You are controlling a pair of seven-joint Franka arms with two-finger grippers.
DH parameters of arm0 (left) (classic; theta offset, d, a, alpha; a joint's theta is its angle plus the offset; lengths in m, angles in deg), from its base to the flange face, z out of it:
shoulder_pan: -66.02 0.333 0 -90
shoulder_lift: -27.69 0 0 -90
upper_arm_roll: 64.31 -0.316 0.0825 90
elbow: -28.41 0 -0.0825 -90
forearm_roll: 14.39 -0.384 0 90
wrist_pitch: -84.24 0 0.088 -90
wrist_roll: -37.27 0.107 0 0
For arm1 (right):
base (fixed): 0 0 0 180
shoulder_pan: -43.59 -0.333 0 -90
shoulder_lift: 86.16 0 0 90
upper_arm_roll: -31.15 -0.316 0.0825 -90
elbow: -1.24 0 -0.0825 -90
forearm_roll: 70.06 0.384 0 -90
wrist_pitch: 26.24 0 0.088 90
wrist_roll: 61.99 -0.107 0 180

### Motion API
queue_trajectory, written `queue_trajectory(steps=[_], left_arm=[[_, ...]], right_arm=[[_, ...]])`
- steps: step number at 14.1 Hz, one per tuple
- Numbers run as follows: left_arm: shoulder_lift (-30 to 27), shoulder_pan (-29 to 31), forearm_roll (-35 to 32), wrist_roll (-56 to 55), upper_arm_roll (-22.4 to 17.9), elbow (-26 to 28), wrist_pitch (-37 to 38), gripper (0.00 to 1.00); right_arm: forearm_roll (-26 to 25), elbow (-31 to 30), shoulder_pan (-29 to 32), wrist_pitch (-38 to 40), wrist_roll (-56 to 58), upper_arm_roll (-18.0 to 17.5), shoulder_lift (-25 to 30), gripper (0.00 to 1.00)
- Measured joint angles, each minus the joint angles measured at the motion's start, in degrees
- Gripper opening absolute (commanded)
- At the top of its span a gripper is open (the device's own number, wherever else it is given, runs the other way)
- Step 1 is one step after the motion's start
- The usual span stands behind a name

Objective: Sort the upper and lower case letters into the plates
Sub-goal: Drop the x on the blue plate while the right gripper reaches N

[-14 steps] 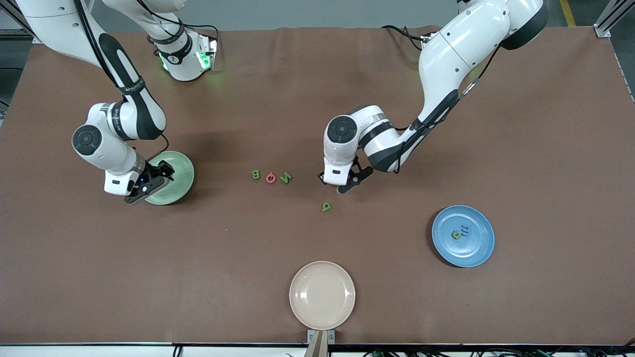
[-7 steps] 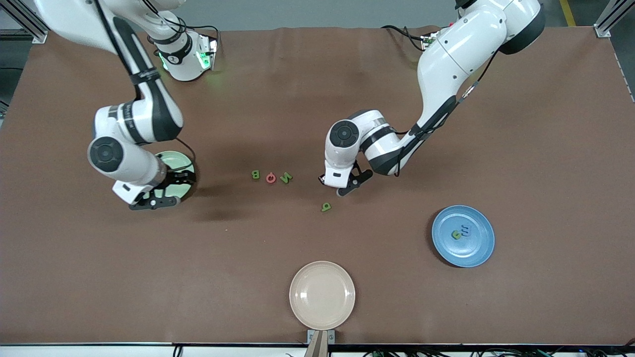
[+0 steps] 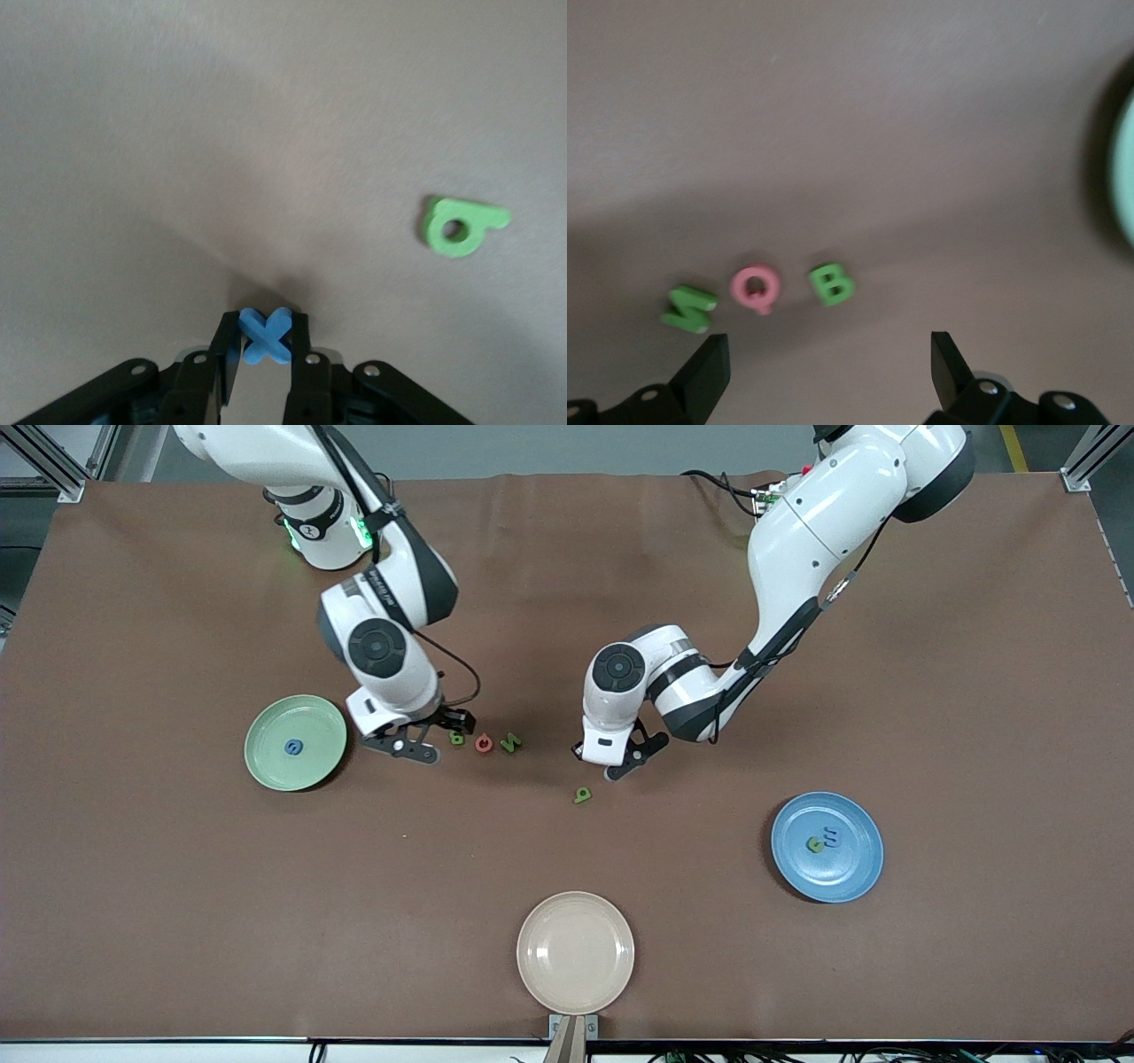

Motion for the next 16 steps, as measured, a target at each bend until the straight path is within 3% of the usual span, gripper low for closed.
queue_trajectory(steps=[3, 5, 8, 12, 14, 16], left_arm=[[-1.79, 2.19, -0.36, 0.52, -0.28, -2.00, 1.40, 0.00], [-4.43, 6.25, -0.52, 5.59, -0.38, -2.64, 3.27, 0.00], [-7.44, 13.85, -0.53, 17.11, -0.53, -2.67, 4.39, 0.00], [-7.91, 23.11, -0.53, 32.44, -0.72, -2.00, 4.62, 0.02], [-7.83, 26.99, -0.53, 38.75, -0.82, -0.52, 4.70, 0.09], [-7.67, 30.93, -0.53, 43.54, -0.84, 1.04, 4.70, 0.28]], right_arm=[[-0.02, 0.00, -5.02, -7.34, -10.06, 0.02, -3.93, 1.00], [-2.57, 0.49, -7.66, -9.30, -8.13, 0.03, -5.66, 1.00], [-6.08, 1.97, -9.88, -9.43, 8.91, 0.08, -5.99, 1.00], [-6.33, 2.32, -10.10, -9.92, 31.40, 0.16, -6.46, 1.00], [-6.49, 2.31, -10.54, -12.46, 39.03, 0.16, -7.52, 1.00], [-6.52, 2.43, -10.56, -15.04, 46.17, 0.30, -9.20, 1.00]])
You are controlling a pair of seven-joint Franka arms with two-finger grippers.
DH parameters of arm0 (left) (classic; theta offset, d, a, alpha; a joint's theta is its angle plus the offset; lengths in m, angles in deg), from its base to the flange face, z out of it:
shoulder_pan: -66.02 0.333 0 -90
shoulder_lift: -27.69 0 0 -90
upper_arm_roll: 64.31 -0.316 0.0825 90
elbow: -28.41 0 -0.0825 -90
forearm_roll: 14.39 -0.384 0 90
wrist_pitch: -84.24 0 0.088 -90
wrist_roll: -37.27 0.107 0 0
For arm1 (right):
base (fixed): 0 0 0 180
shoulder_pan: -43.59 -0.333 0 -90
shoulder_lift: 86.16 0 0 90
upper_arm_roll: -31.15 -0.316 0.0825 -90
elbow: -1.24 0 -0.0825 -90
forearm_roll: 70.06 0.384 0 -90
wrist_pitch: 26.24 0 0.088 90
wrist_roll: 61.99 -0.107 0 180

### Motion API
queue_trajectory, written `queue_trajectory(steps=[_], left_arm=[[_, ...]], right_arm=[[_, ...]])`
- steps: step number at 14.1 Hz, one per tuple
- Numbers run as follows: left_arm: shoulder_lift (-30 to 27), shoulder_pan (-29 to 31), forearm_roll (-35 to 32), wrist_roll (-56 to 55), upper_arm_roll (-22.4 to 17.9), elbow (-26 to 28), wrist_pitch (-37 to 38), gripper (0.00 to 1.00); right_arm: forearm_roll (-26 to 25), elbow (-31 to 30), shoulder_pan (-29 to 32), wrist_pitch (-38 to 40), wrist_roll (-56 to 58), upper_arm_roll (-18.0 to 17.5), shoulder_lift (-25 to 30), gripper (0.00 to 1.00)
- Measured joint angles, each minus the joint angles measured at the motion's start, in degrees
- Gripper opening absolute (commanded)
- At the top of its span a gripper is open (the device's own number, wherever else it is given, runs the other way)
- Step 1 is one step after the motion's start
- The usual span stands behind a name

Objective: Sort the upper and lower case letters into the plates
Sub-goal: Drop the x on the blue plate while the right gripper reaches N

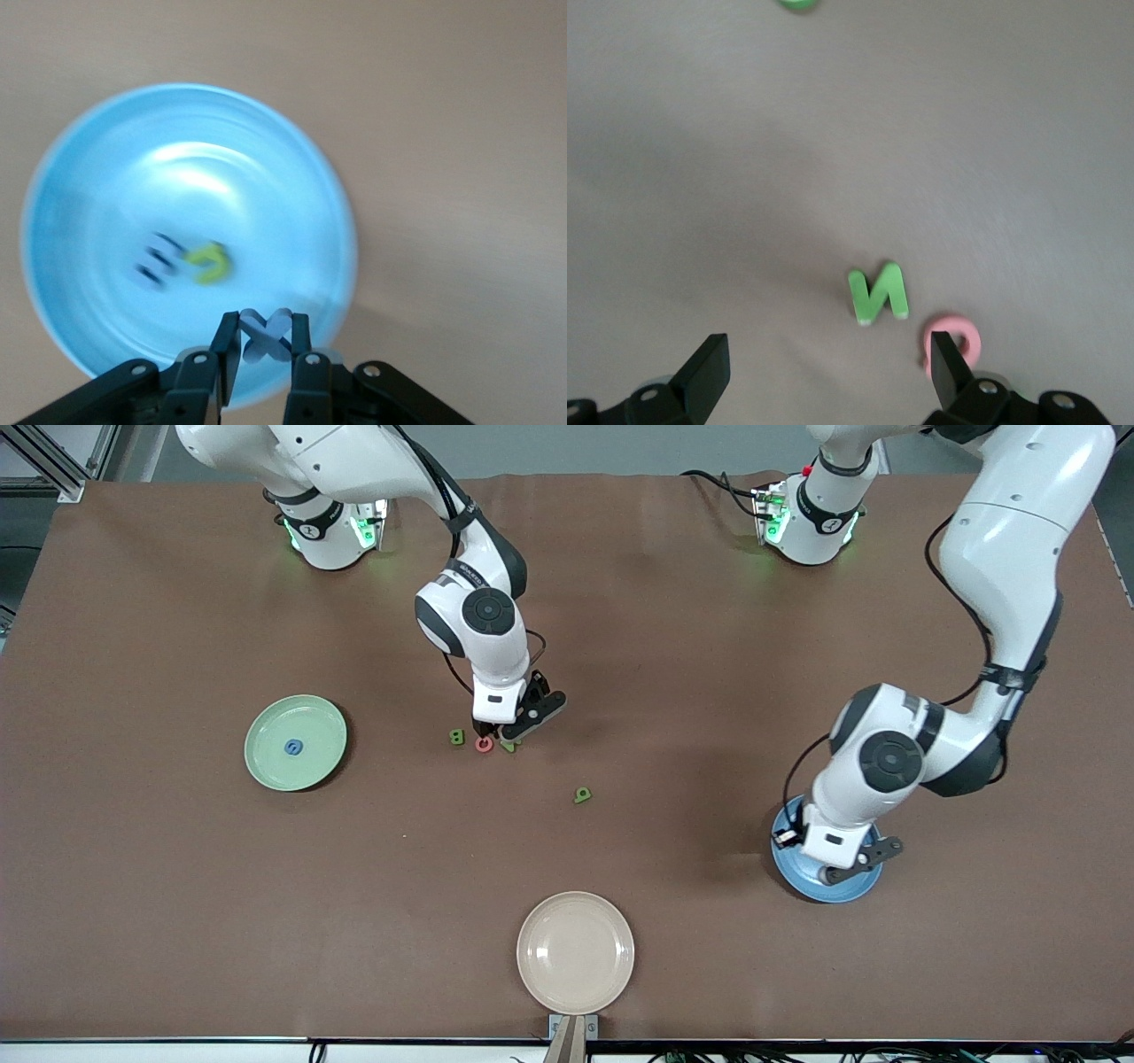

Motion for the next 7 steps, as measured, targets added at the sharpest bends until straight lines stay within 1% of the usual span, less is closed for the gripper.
queue_trajectory(steps=[1, 2, 3, 7], left_arm=[[0.16, 1.57, 0.00, 1.30, 0.01, 0.74, 0.00, 0.55], [0.30, 2.82, 0.00, 1.87, 0.01, 1.51, 0.00, 0.88], [0.39, 3.72, 0.00, 2.00, 0.01, 2.20, 0.00, 1.00], [0.38, 4.46, 0.00, 0.81, 0.34, 3.54, 0.00, 1.00]], right_arm=[[0.00, 0.36, 0.00, -0.78, 1.98, 0.11, -1.03, 1.00], [-0.04, 1.02, 0.00, -1.22, 3.19, 0.20, -2.15, 1.00], [-0.13, 1.83, 0.01, -1.25, 4.09, 0.33, -3.21, 0.99], [-0.19, 3.62, 1.80, -1.25, 8.70, 1.17, -5.39, 0.98]])
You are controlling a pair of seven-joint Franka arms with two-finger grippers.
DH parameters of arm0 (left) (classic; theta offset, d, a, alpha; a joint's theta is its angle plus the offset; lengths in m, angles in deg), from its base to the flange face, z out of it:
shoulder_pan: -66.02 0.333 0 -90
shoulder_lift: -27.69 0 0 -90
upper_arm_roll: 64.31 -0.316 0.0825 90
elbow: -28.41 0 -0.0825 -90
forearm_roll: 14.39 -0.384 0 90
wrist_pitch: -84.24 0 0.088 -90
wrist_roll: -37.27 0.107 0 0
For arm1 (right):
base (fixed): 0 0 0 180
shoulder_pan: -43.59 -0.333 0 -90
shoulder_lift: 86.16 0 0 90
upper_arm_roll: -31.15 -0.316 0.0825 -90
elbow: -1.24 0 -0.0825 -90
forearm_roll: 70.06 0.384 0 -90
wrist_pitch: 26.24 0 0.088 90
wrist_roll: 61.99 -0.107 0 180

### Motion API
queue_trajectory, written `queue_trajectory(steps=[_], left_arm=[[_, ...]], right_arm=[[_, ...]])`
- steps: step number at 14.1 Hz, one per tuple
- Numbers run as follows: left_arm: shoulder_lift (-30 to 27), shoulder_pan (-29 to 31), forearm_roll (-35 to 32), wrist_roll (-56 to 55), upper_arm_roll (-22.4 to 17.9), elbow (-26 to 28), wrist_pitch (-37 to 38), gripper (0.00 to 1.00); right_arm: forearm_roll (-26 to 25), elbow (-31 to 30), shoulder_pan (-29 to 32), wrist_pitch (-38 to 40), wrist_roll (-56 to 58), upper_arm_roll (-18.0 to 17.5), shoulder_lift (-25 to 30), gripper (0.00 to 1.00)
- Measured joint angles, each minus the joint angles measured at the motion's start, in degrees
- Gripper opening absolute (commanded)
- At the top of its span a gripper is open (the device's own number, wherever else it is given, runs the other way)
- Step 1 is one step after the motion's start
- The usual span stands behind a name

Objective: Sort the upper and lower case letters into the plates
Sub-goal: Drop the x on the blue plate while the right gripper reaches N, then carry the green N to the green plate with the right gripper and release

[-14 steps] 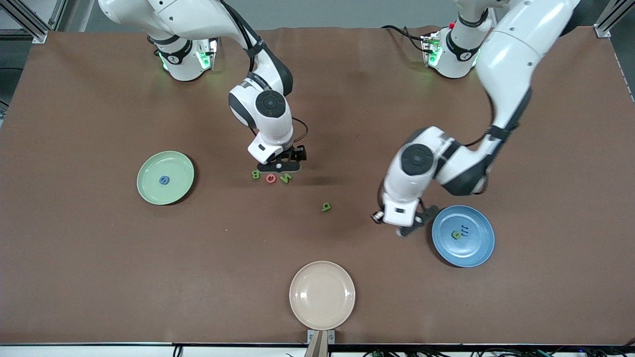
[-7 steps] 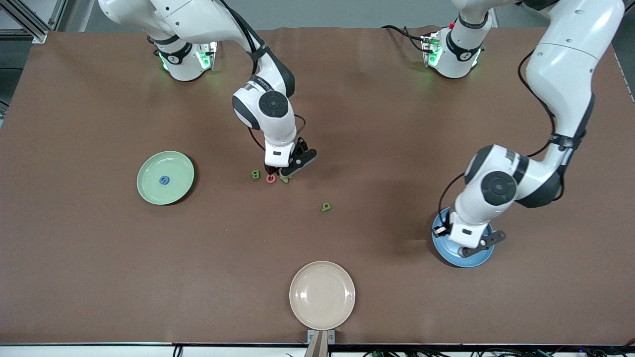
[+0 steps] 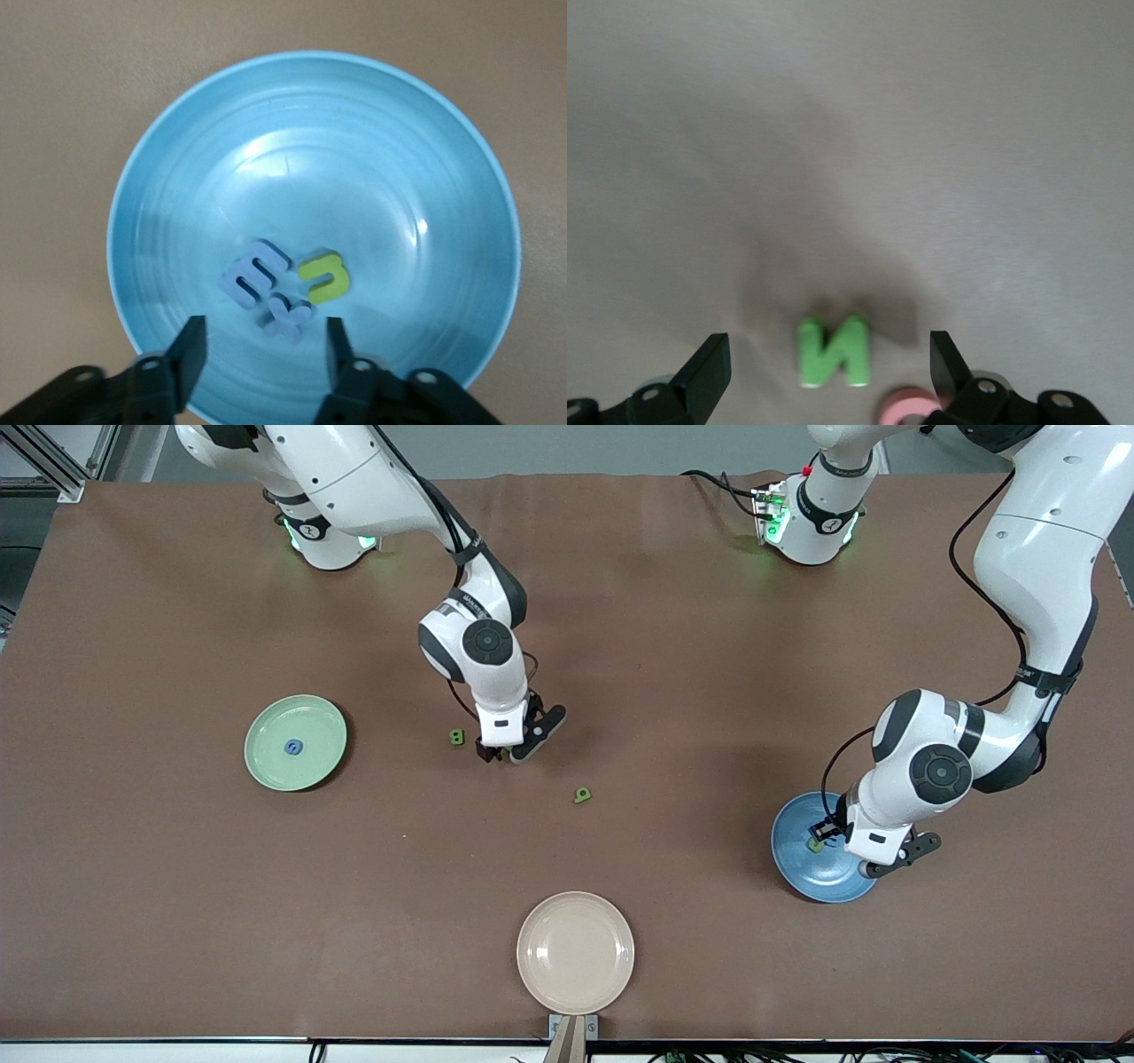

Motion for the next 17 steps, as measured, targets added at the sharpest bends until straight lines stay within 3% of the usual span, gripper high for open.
queue_trajectory(steps=[3, 6, 9, 11, 14, 17], left_arm=[[-0.12, -1.55, 0.00, -7.07, 2.50, -0.20, -0.02, 1.00], [-0.24, -9.08, 0.01, -18.97, 3.57, -1.87, -0.02, 1.00], [0.78, -18.96, 0.02, -30.58, 3.21, -4.40, 0.03, 1.00], [2.83, -24.09, 0.05, -37.04, 2.68, -7.06, 0.06, 0.98], [6.79, -28.44, 0.06, -42.80, 2.58, -10.93, 0.00, 0.91], [11.60, -33.83, 0.06, -47.75, 0.73, -17.73, -0.20, 0.86]], right_arm=[[-0.02, 0.01, 1.26, 0.05, 1.54, 0.07, -0.32, 0.89], [-0.02, 0.08, 1.14, 0.02, 1.59, -0.15, -0.81, 0.81], [-0.02, 0.40, 0.78, 0.00, 1.60, -0.32, -0.84, 0.47], [-0.02, 0.83, 0.75, 0.07, 1.59, -0.45, -0.83, 0.32], [-0.02, 1.34, 1.00, 0.52, 1.60, -0.23, -0.57, 0.13], [-0.02, 1.39, 0.99, 0.50, 1.60, -0.24, -0.72, 0.08]])
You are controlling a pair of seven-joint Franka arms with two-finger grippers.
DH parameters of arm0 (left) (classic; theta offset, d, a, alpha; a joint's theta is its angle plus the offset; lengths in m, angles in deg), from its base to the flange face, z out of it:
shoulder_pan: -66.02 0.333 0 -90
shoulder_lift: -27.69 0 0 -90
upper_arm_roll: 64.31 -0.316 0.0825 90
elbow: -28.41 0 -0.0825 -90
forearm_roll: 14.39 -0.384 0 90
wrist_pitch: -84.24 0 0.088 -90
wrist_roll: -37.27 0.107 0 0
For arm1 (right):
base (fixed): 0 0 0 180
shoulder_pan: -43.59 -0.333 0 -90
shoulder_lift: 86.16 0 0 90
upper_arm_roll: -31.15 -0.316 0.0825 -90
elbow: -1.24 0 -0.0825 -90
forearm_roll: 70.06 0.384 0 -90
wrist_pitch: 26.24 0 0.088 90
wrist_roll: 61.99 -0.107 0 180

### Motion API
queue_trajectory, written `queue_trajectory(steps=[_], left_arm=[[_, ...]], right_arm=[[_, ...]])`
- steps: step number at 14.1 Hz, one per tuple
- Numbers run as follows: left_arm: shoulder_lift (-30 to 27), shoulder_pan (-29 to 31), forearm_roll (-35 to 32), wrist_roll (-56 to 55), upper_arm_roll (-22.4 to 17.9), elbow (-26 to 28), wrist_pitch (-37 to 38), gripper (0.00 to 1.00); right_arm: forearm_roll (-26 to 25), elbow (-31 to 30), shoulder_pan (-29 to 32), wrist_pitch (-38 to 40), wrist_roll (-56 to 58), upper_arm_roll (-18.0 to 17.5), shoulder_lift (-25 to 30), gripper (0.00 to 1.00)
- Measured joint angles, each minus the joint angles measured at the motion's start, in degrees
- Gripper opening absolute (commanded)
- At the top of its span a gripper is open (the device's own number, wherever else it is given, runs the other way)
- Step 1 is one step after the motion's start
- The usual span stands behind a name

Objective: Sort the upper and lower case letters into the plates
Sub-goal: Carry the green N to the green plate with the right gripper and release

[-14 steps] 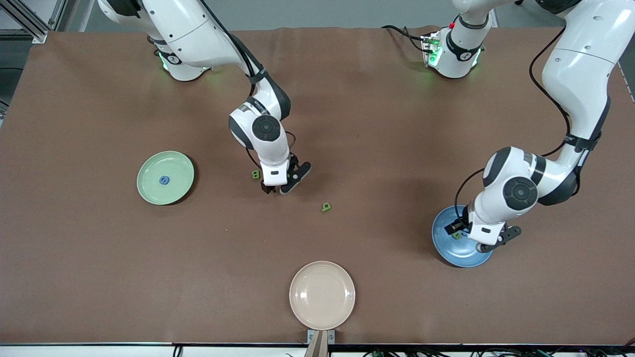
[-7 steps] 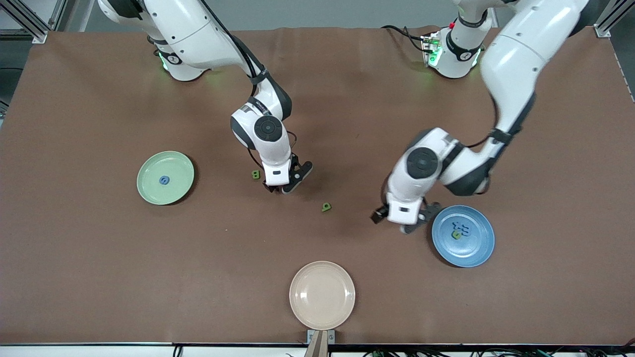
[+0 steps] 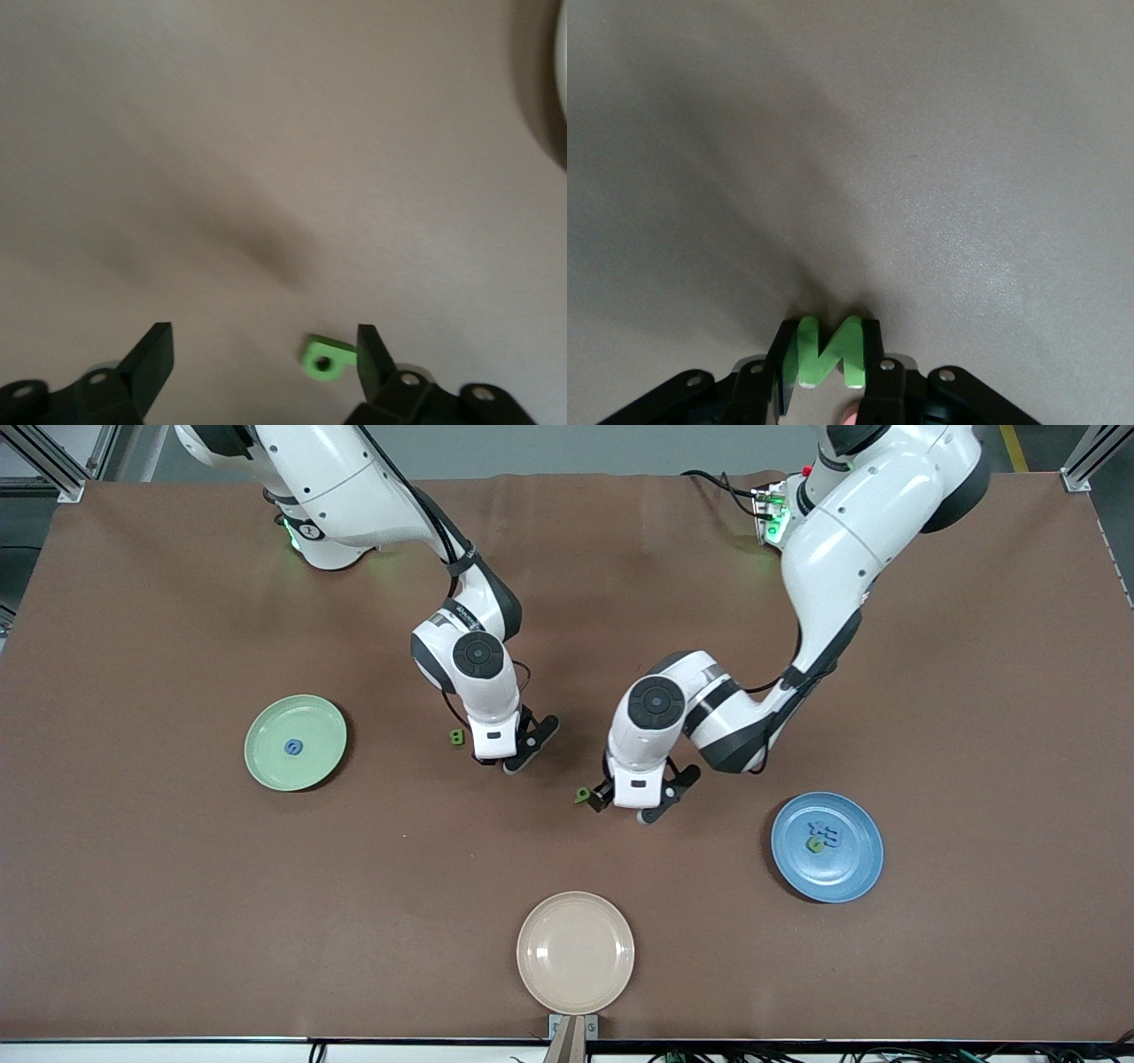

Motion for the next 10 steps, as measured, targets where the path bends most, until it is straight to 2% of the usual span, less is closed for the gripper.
queue_trajectory(steps=[2, 4, 8, 10], left_arm=[[2.34, -4.32, 0.06, -1.53, -3.15, -3.58, 0.00, 0.86], [4.11, -6.81, 0.60, -3.45, -4.80, -5.91, -0.10, 0.83], [5.92, -8.02, 1.10, -3.98, -4.91, -8.24, -0.11, 0.78], [6.23, -8.44, 1.25, -3.99, -5.09, -8.43, -0.09, 0.75]], right_arm=[[0.00, 0.12, 0.04, 0.15, 0.00, 0.02, -0.01, 0.08], [0.00, 1.13, 0.53, 4.58, -0.06, 0.33, 0.81, 0.11], [0.00, 2.23, 7.79, 20.24, 0.79, 0.76, 9.85, 0.11], [0.00, -0.84, 13.27, 21.88, 2.11, 0.81, 14.00, 0.10]])
